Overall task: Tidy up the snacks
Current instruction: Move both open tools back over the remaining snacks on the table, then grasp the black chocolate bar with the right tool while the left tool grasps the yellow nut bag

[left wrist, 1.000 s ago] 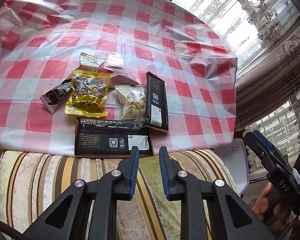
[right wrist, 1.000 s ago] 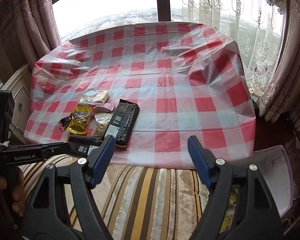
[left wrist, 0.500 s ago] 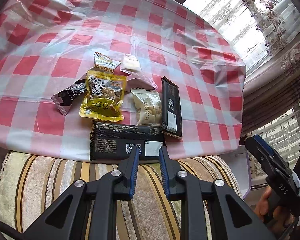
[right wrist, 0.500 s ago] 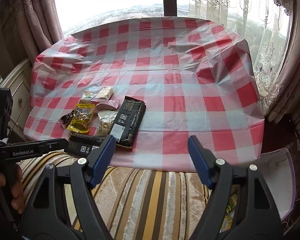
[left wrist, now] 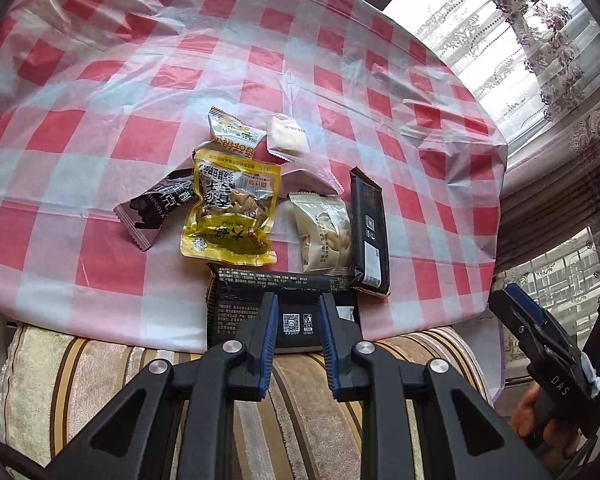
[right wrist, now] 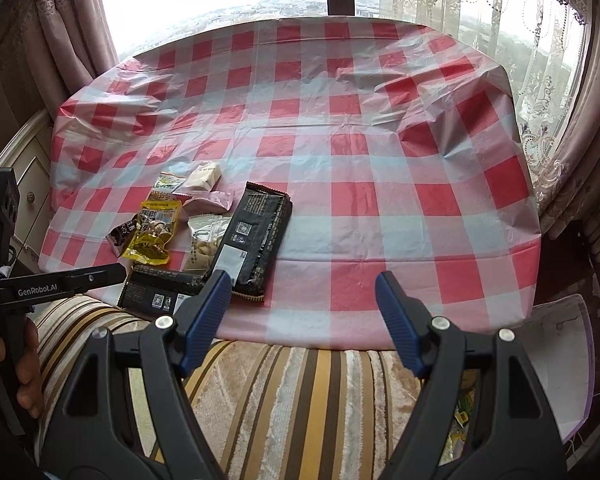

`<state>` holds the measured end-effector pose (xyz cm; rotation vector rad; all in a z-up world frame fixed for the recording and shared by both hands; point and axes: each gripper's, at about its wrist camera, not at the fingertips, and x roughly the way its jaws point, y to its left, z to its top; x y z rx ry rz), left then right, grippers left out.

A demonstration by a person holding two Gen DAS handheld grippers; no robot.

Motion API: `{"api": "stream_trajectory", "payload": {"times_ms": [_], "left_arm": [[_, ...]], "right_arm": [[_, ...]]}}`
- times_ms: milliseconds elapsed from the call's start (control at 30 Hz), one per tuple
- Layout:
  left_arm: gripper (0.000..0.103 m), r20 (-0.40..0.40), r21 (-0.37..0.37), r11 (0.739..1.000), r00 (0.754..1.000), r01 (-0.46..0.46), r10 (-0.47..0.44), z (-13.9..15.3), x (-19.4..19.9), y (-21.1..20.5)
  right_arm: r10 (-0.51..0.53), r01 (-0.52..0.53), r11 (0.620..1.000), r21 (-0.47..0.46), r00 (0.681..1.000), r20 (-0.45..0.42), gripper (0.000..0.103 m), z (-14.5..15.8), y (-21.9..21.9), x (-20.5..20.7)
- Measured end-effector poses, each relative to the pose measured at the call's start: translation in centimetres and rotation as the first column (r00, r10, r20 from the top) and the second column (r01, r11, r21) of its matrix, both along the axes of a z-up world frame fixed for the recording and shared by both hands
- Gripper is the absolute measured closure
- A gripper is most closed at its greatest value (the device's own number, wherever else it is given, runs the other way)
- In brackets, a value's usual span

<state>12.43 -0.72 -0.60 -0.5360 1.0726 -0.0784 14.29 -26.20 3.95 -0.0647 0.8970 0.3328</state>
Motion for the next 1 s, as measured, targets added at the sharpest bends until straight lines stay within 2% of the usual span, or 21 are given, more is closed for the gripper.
{"api": "stream_trajectory", "payload": {"times_ms": [300, 600, 733, 867, 1000], "left_arm": [[0.081, -0.022, 0.008, 1.000, 1.000, -0.020, 0.020, -1.5, 1.9, 2.0], [0.081, -0.030, 0.071, 0.997, 0.999, -0.043, 0.045, -2.6, 4.0, 3.9], [0.080, -0.051, 0.039, 0.999, 0.999, -0.012, 0.014, -3.2, 4.6, 3.9], [0.052, -0.077, 0.067, 0.998, 0.997, 0.008, -0.003, -3.9, 5.4, 3.3], [0.050, -0.096, 0.067, 0.998, 0.995, 0.012, -0.006, -4.7, 6.6, 3.3]], "right_arm": [[-0.073, 0.078, 0.996, 0.036, 0.990, -0.123, 0.026, -3.1, -1.2, 2.9], [-0.049, 0.081, 0.989, 0.123, 0.968, -0.247, 0.026, -5.5, 0.9, 5.7], [-0.027, 0.071, 0.986, 0.148, 0.960, -0.278, 0.026, -6.3, 2.6, 6.9], [-0.005, 0.058, 0.986, 0.159, 0.951, -0.310, 0.021, -7.2, 4.3, 8.0], [-0.006, 0.060, 0.987, 0.151, 0.942, -0.335, 0.020, -8.1, 5.4, 8.9]]}}
